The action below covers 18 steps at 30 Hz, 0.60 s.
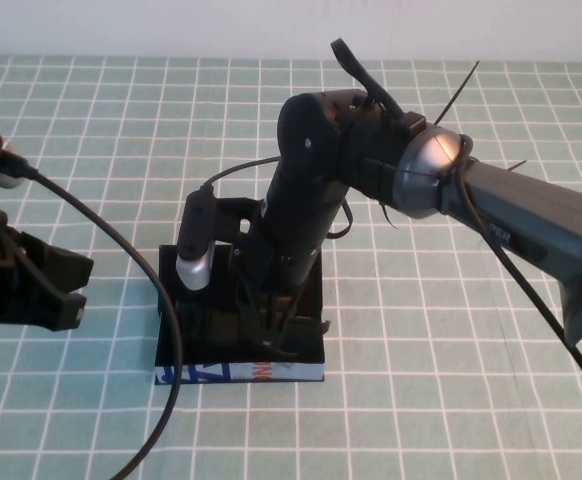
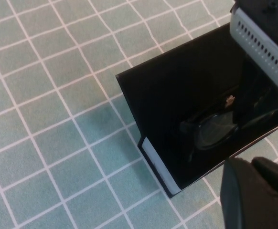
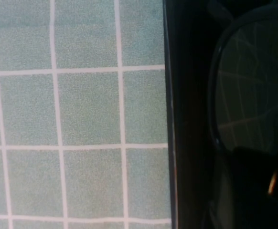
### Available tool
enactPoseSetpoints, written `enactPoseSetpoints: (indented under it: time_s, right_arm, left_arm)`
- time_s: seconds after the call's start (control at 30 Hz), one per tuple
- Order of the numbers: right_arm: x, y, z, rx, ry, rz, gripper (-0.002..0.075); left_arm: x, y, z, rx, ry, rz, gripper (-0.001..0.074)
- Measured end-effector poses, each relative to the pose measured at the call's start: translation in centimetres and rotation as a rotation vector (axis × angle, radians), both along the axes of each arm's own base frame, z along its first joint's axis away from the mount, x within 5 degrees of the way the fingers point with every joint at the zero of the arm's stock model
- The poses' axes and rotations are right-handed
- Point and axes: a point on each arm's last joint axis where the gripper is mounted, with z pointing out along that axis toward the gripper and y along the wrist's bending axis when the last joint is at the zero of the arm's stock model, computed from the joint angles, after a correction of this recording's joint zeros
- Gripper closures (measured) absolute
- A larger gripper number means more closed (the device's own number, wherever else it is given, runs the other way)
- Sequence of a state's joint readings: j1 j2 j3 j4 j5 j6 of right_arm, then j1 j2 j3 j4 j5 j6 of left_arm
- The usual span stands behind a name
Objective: Return glasses to glasses case
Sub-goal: Place the glasses in the glasses case
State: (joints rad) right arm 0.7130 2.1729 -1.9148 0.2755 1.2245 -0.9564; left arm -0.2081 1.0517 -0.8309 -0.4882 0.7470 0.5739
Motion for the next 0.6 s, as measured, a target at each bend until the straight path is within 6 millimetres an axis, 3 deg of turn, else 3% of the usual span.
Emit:
enactPoseSetpoints:
  time_s: [0.13,0.43,0.6]
  right_arm:
    - [0.0,0.0,-0.2,-0.001,0.004,0.000,0.0669]
    - [0.0,0.0,-0.1,0.000,0.002,0.000,0.0566]
    - [0.5,0.3,1.3,0.026,-0.043,0.001,0.0560]
  left_arm:
    - [0.0,0.0,0.0,-0.001,0.004,-0.001,0.0736]
    - [-0.1,0.0,0.0,0.001,0.006,-0.004,0.0736]
    - [-0.3,-0.1,-0.2,0.025,0.020,-0.045,0.0736]
